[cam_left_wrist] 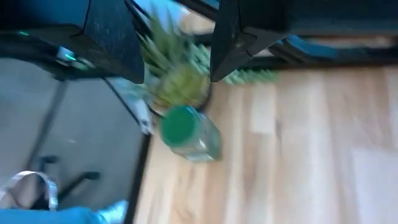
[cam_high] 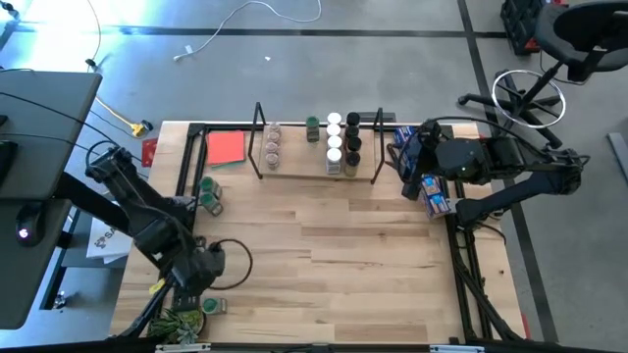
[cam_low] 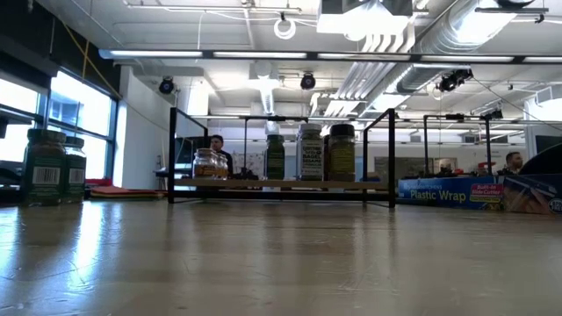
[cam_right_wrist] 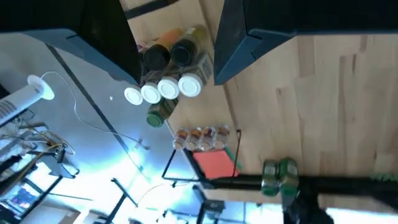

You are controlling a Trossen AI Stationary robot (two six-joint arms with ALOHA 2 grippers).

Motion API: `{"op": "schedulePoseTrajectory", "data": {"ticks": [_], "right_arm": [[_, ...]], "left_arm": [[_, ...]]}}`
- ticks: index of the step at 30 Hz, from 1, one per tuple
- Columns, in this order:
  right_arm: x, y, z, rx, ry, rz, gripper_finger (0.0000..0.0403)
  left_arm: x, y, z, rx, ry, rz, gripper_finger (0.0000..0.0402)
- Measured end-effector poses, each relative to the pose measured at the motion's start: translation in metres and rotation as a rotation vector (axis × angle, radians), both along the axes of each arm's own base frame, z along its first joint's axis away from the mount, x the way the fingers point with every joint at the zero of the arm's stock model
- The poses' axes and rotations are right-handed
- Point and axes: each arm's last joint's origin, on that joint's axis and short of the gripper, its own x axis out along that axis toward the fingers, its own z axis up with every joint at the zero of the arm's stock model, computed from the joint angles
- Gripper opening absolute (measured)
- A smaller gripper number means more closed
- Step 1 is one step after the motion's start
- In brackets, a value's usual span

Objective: Shelf spices
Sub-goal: Put the bottom left green seasoning bottle on the shelf aligned with the other green seasoning bottle

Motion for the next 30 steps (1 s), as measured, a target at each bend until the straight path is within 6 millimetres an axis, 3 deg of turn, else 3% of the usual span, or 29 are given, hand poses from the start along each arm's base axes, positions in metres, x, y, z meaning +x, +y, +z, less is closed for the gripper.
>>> {"op": "schedulePoseTrajectory", "data": {"ticks": [8, 18, 22, 30], "right_arm": [[0.003, -0.001, 0.000, 0.110, -0.089, -0.111, 0.0197], [0.022, 0.003, -0.010, 0.294, -0.140, -0.219, 0.0197], [0.032, 0.009, -0.017, 0.340, -0.128, -0.230, 0.0197], [0.043, 0.024, -0.026, 0.420, -0.127, -0.233, 0.0197]], "left_arm": [[0.005, -0.007, -0.034, 0.075, -0.105, 0.056, 0.0187], [-0.005, -0.022, -0.069, 0.051, -0.194, -0.266, 0.0275], [-0.012, -0.024, -0.074, 0.069, -0.168, -0.259, 0.0296], [-0.028, -0.035, -0.083, 0.082, -0.193, -0.265, 0.0298]]}}
